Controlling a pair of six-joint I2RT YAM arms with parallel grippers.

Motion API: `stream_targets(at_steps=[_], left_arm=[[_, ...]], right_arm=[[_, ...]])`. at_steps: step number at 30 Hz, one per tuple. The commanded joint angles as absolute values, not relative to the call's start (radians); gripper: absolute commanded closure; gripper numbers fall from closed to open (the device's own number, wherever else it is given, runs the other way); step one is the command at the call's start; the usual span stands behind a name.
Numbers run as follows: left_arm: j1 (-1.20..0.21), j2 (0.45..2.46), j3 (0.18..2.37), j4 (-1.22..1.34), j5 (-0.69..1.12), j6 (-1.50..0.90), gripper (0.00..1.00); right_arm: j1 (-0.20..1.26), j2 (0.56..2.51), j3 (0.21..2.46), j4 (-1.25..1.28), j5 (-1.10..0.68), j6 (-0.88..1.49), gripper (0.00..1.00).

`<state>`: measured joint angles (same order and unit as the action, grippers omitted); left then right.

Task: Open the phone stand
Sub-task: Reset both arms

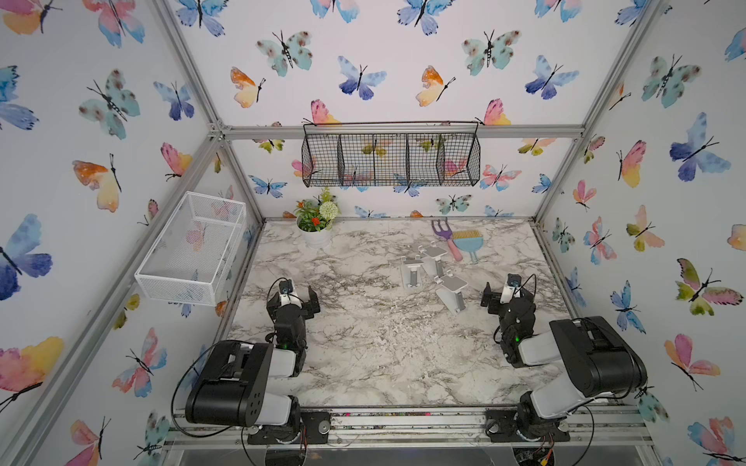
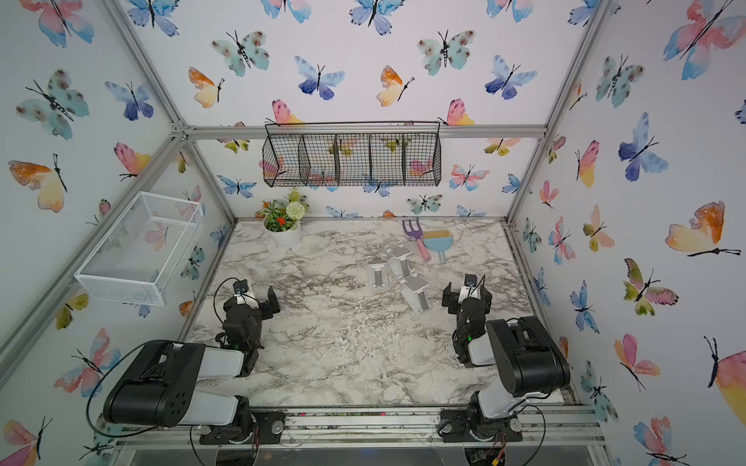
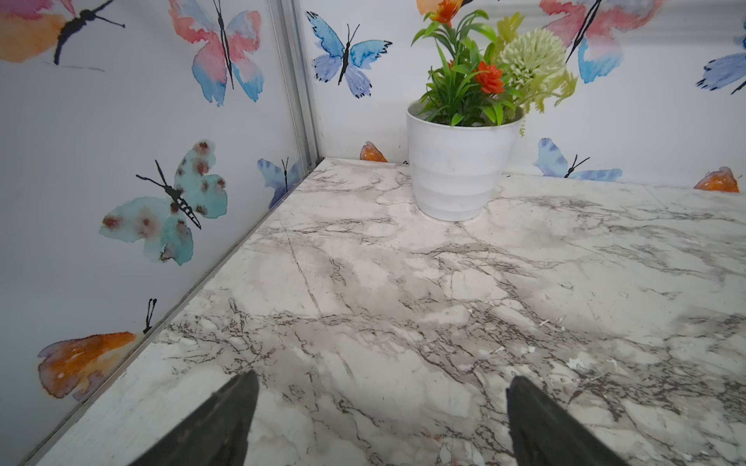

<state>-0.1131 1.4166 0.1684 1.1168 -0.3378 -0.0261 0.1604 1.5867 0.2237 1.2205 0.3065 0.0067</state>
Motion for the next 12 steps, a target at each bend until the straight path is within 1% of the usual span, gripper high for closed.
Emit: stream_targets(at_steps=[1, 12], left_arm=[[-0.114, 1.406, 0.180, 1.130, -0.327, -0.020, 0.02], [-0.114, 1.406, 0.183, 1.123, -0.325, -0.023, 0.02]], right_arm=[[0.156, 1.579, 0.233, 1.248, 0.296, 0.011, 0.02], [0.156, 1.578, 0.232, 1.248, 0.296, 0.011, 0.02]])
